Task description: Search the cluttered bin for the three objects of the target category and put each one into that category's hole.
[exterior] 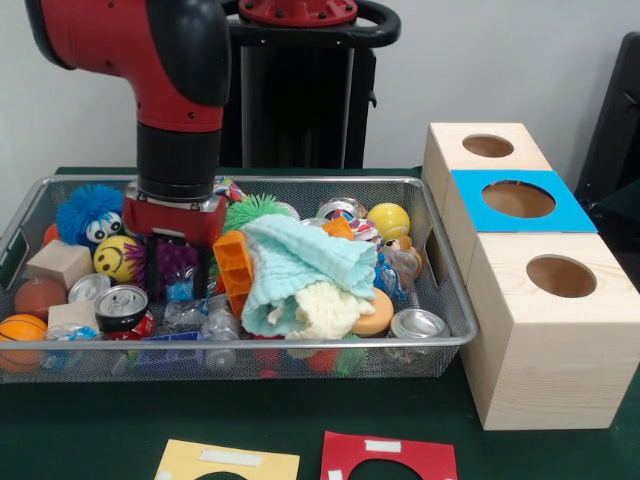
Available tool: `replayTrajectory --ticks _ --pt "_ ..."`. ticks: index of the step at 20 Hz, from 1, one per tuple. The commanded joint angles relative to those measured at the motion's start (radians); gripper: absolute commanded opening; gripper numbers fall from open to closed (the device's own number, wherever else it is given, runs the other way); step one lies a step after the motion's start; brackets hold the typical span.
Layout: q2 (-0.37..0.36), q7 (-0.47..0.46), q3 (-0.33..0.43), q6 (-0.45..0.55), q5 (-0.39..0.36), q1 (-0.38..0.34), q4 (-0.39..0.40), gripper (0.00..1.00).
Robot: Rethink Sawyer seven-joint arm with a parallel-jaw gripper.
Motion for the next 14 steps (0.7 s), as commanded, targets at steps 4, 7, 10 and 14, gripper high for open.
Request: replayTrajectory --ticks 4,7,10,14 --pt "0.092 0.202 0.086 -0.023 0.044 0.012 0.065 1.00" --pt "0.105 0.196 0.110 -0.036 0.040 -0.007 0.071 1.00" --pt "0.125 0.189 0.138 -0.050 0.032 -0.029 0.073 1.00" --pt "0.175 0.191 0.170 -0.088 0.023 -0.051 0.063 1.00"
